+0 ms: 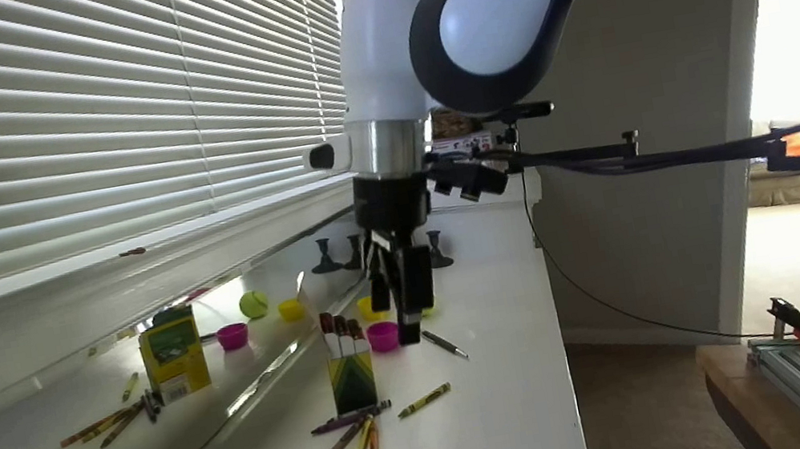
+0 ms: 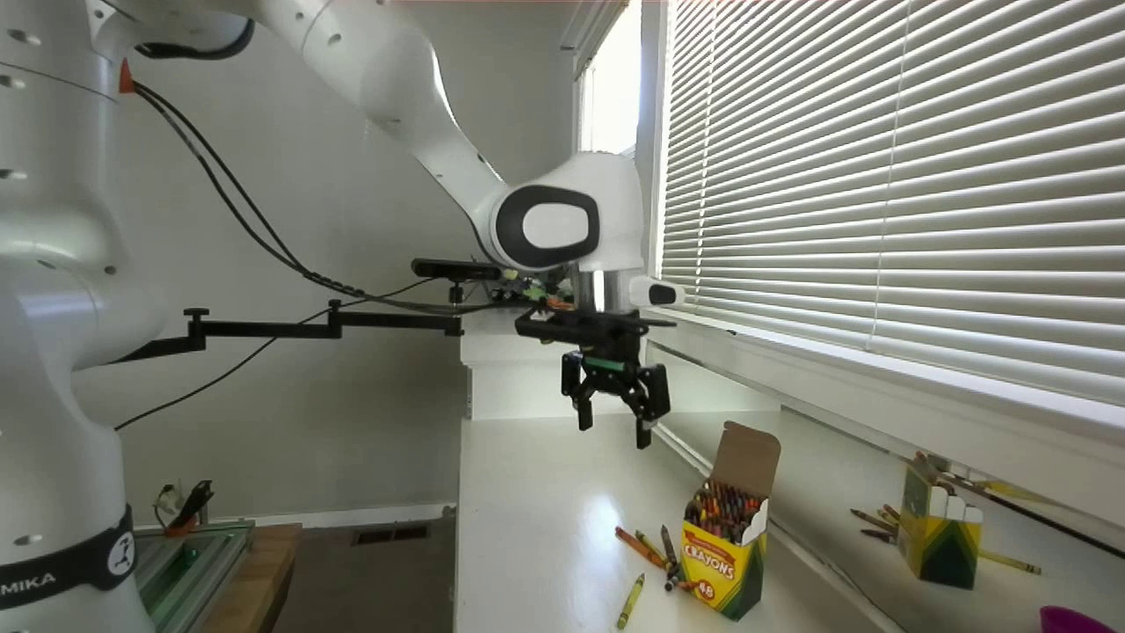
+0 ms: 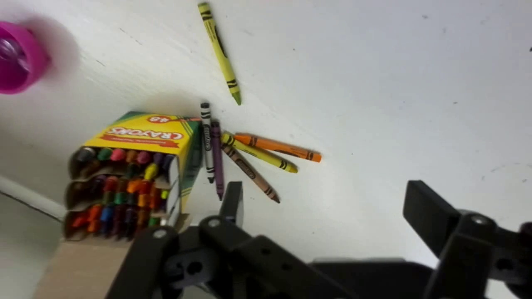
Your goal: Remove one yellow crayon from the box and place it on the counter.
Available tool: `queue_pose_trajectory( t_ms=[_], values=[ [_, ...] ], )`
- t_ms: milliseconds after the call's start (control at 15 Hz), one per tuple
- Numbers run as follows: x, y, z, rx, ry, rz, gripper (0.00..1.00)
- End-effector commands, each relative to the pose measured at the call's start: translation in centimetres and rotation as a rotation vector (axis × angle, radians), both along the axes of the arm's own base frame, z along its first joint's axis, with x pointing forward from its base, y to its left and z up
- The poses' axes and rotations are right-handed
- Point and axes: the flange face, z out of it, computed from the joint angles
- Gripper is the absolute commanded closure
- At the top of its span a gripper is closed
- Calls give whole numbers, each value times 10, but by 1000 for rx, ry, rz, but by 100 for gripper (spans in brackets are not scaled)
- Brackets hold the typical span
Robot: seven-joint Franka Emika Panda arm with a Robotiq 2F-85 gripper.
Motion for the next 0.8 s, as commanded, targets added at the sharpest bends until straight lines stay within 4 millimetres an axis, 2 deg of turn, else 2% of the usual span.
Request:
queue_pose_trajectory(
  t_ms=[0,133,200,333,733],
  values=[
    [-24,-17,48,-8,-81,-184,0],
    [-31,-26,63,-5,-145,-274,0],
    [-13,-23,52,4,-93,-198,0],
    [-20,-29,62,6,-117,-246,0],
    [-24,-28,60,9,-123,-262,0]
  ],
)
